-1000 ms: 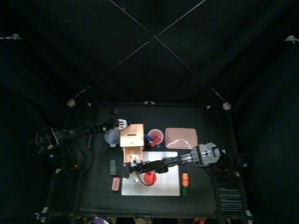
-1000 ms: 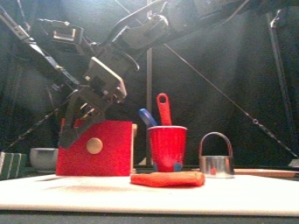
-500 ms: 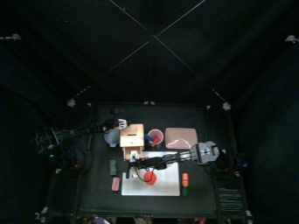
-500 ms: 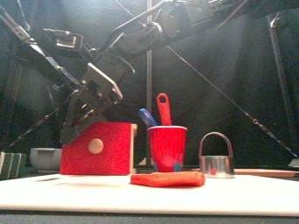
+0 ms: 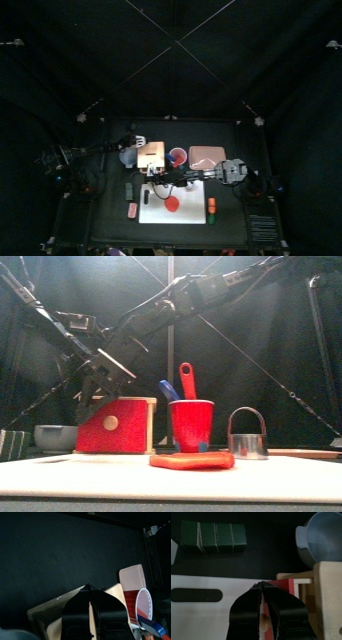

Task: Get the cutter from the drawer then cut the dough then place the extra dough in the bowl
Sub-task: Shut the drawer

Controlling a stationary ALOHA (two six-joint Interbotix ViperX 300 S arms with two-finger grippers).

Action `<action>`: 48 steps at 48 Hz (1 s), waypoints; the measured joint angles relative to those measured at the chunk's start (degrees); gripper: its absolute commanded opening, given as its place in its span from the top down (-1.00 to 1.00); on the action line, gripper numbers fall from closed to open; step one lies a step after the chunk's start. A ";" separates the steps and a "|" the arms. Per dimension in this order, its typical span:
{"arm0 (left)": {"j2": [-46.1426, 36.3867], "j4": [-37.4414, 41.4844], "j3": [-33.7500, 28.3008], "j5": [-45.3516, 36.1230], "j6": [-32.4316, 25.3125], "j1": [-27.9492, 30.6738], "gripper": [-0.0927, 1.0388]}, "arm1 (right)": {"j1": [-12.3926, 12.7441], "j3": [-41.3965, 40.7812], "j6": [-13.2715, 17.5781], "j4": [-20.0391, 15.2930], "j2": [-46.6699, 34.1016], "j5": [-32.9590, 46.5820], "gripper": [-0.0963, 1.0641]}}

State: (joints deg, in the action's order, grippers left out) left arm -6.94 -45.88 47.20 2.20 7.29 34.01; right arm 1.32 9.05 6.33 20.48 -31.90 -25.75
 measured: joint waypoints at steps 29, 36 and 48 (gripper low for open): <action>5.10 0.09 -4.39 -1.32 -0.44 0.09 0.31 | 2.72 1.41 0.00 0.00 -0.53 -1.76 -0.04; 5.36 0.18 -4.75 -1.49 -0.35 0.09 0.31 | 2.99 1.41 0.18 0.00 -0.53 -1.76 -0.04; 5.62 0.18 -5.27 -1.76 -0.26 0.09 0.31 | 3.16 1.41 0.26 -0.18 -0.53 -1.76 -0.04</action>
State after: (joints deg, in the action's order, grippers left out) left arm -1.32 -45.70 41.92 0.44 7.03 34.10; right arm 4.48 10.46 6.59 20.30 -32.43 -27.51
